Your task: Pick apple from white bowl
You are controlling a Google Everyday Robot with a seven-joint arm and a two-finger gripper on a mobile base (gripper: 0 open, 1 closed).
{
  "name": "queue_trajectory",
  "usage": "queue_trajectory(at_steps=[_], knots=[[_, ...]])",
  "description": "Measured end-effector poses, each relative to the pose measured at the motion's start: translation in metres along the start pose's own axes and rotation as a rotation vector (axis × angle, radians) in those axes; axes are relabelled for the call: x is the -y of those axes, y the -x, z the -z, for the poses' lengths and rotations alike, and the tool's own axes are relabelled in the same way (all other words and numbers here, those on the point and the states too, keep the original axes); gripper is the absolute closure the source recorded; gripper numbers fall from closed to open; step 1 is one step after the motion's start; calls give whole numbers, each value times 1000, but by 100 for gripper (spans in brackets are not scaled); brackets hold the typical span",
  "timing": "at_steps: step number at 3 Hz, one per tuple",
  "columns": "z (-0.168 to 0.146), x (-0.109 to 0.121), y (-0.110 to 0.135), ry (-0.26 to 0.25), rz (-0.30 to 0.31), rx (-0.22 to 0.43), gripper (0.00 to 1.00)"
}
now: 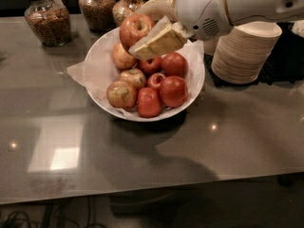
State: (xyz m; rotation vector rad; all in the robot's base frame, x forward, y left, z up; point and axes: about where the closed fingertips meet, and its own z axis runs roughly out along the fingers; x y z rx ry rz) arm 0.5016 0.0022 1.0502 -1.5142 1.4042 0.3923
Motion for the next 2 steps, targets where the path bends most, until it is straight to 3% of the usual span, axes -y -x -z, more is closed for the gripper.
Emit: queue_trajectory(at_steps=[2], knots=[[14, -54, 12, 5, -38, 104, 100]])
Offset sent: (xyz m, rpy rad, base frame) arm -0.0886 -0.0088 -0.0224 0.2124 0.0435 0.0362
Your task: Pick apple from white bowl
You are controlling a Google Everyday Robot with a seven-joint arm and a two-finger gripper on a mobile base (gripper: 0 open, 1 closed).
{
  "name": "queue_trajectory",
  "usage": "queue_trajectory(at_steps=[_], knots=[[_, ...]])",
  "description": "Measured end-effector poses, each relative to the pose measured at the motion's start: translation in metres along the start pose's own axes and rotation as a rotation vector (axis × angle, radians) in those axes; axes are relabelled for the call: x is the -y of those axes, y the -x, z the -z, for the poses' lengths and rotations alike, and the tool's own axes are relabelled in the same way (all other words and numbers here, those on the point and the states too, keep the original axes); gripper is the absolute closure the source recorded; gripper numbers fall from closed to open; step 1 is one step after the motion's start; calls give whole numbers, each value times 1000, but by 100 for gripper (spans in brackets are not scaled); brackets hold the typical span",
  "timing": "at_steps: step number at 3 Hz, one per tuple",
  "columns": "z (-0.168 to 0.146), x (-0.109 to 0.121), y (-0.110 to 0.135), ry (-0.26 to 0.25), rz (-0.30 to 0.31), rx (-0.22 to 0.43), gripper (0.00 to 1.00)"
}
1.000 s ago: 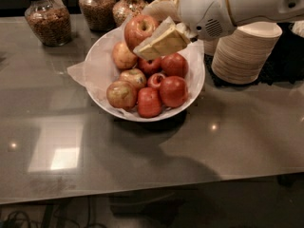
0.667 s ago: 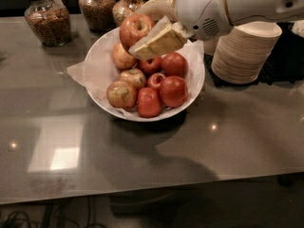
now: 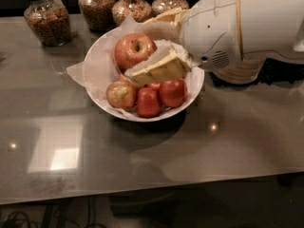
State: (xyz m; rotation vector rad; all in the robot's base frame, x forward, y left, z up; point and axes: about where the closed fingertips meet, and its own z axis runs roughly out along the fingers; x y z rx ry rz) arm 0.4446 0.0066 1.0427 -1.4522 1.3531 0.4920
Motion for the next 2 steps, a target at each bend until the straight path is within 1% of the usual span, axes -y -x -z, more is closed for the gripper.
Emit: queue_trajectory(at_steps=[1, 2], knots=[[11, -21, -6, -2, -40, 53, 100], [11, -21, -6, -2, -40, 53, 100]])
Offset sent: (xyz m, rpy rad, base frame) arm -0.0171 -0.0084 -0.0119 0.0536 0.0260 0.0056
